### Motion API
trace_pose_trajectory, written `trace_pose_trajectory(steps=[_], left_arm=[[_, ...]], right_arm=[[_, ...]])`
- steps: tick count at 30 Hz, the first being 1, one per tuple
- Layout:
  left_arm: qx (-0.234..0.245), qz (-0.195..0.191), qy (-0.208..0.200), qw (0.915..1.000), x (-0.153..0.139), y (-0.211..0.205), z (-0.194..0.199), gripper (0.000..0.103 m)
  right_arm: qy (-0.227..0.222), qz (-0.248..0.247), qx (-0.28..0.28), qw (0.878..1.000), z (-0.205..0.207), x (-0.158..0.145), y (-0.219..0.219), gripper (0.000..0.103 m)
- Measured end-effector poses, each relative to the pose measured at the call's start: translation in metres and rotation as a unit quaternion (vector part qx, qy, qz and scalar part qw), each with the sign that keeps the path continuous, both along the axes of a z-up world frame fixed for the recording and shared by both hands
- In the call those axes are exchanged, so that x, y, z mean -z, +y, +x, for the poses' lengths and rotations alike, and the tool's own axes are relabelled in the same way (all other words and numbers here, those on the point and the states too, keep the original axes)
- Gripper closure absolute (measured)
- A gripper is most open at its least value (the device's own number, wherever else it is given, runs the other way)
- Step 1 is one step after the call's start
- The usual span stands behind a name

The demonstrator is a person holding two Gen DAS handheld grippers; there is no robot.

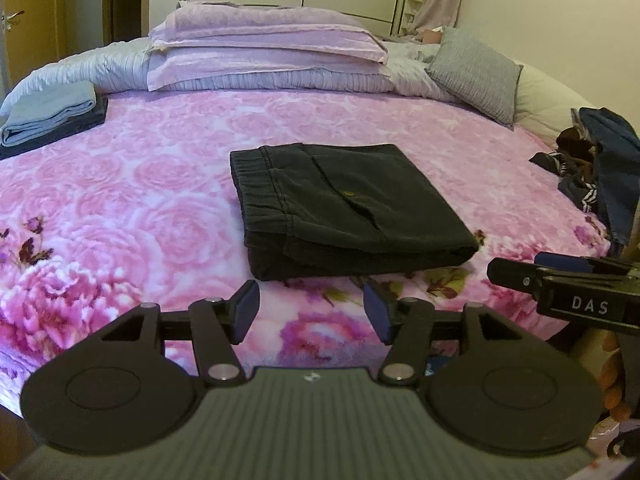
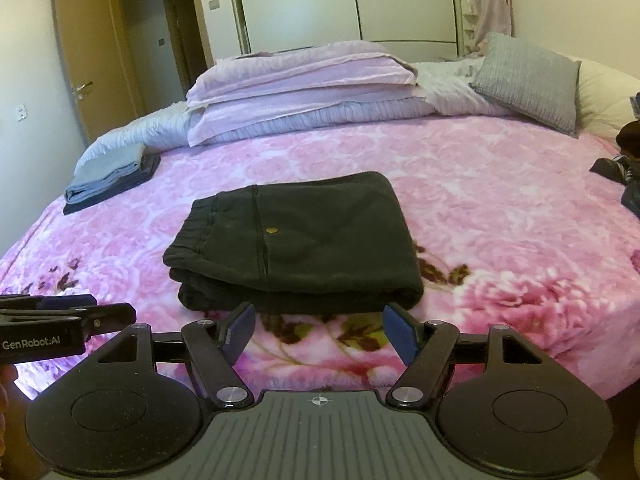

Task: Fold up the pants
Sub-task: 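Open both grippers and withdraw them from the folded trousers, then grasp the folded trousers from opposite sides with both grippers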

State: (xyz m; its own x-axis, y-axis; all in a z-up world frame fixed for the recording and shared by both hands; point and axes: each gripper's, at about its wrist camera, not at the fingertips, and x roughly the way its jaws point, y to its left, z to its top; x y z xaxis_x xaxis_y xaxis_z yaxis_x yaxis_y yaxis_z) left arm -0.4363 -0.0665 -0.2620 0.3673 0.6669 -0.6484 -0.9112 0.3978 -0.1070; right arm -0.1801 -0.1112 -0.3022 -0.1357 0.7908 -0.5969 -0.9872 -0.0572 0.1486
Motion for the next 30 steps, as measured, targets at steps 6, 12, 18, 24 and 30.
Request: trace_pose_trajectory(steps=[6,12,18,24,30], left_arm=[[0.007,0.014,-0.007,0.9999,-0.008,-0.011,-0.003,0.047],[0.014,0.015,-0.016,0.9997,-0.008,-0.005,-0.007,0.045],[0.032,0.005,-0.019,0.9993,-0.001,0.013,-0.002,0.039],[0.041,-0.013,-0.031,0.9986,0.017,0.03,-0.004,0.039],[0.015,-0.045,-0.043,0.998,0.036,0.055,-0.021,0.034]], right_arm=[[-0.002,0.008,0.001,1.0,-0.001,-0.007,-0.01,0.035],[-0.01,0.011,0.0,1.0,-0.002,-0.011,-0.014,0.035],[-0.012,-0.008,0.024,1.0,0.004,-0.005,-0.005,0.035],[-0.01,-0.04,0.045,0.998,0.011,0.015,0.013,0.035],[0.023,-0.08,0.051,0.995,0.017,0.035,0.033,0.035]])
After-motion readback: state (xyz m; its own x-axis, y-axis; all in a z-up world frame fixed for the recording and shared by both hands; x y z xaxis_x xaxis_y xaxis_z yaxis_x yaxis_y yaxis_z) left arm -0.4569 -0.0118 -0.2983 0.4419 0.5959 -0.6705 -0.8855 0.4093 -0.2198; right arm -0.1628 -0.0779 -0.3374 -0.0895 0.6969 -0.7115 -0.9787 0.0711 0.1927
